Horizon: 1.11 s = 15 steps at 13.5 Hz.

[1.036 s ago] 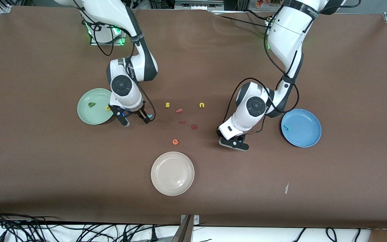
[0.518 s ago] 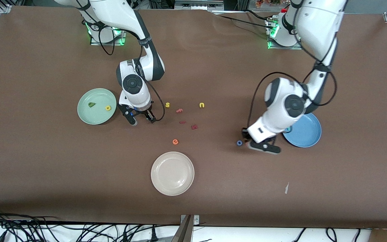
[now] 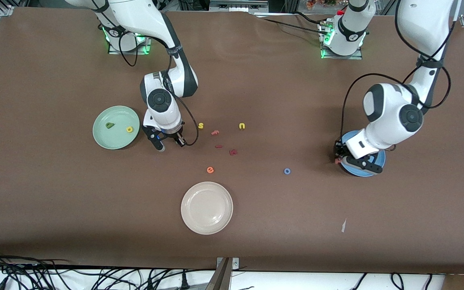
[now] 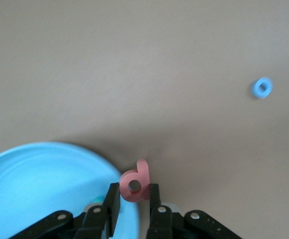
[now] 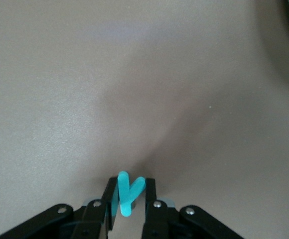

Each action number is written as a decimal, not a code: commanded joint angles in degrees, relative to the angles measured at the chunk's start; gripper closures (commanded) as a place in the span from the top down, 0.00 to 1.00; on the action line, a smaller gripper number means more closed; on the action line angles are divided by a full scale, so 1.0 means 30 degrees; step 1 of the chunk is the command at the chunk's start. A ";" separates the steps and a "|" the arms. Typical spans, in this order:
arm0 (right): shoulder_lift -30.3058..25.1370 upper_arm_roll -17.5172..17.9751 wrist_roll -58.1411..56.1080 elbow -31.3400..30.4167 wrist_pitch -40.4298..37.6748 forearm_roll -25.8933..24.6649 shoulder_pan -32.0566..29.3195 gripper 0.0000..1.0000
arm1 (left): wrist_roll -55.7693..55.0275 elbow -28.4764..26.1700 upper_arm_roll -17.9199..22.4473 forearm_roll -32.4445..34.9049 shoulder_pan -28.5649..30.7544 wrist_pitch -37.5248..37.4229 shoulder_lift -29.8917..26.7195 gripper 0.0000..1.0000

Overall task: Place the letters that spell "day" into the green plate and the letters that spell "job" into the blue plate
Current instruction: 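Grasp the cyan Y with the right gripper while the left gripper drops d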

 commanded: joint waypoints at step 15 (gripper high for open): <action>-0.3846 -0.6947 -1.3299 -0.2076 -0.8244 0.0481 -0.0118 0.13 | 0.0308 0.2023 0.0458 -0.0819 -0.2755 0.0272 0.1029 0.61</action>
